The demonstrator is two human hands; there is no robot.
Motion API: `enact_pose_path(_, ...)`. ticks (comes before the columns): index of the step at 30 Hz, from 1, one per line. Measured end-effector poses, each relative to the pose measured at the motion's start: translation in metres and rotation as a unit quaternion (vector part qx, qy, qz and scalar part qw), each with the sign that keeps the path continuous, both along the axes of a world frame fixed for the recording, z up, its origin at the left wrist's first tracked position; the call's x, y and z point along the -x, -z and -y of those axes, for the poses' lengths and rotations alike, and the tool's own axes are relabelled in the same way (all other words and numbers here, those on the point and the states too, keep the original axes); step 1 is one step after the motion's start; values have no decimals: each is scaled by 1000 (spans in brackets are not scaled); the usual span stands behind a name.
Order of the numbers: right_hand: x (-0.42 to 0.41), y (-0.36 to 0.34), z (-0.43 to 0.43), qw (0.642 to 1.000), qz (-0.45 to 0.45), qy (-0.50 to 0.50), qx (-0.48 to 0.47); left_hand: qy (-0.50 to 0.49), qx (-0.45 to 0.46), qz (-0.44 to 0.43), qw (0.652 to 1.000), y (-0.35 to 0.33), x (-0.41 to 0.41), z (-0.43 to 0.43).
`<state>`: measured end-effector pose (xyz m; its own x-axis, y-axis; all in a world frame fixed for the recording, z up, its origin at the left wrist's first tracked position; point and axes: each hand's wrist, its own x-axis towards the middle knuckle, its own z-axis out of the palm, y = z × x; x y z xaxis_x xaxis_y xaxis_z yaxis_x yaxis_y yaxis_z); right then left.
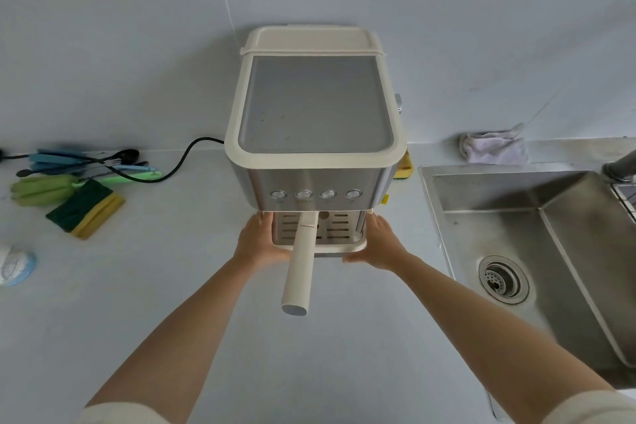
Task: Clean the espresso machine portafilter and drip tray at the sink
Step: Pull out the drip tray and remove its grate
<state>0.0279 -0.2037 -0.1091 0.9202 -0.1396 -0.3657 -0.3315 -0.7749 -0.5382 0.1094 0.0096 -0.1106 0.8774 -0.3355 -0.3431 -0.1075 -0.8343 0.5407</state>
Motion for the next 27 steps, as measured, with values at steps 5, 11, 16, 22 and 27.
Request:
enact_pose_path(5, -2, 6, -4, 999, 9, 34, -25, 13, 10, 15, 1000, 7, 1, -3)
enact_pose_path(11, 3, 5, -3, 998, 28, 42, -47, 6, 47, 13, 999, 9, 9, -5)
enact_pose_path(16, 17, -2, -3, 997, 45, 25, -53, -1, 15, 2, 1000, 6, 25, -7)
enact_pose_path(22, 44, -9, -5, 996, 61, -1, -61, -14, 5, 11, 1000, 0, 62, -14)
enact_pose_path(27, 75, -11, -8, 994, 77, -31, -70, -66, 47, -12, 997, -4, 103, -19)
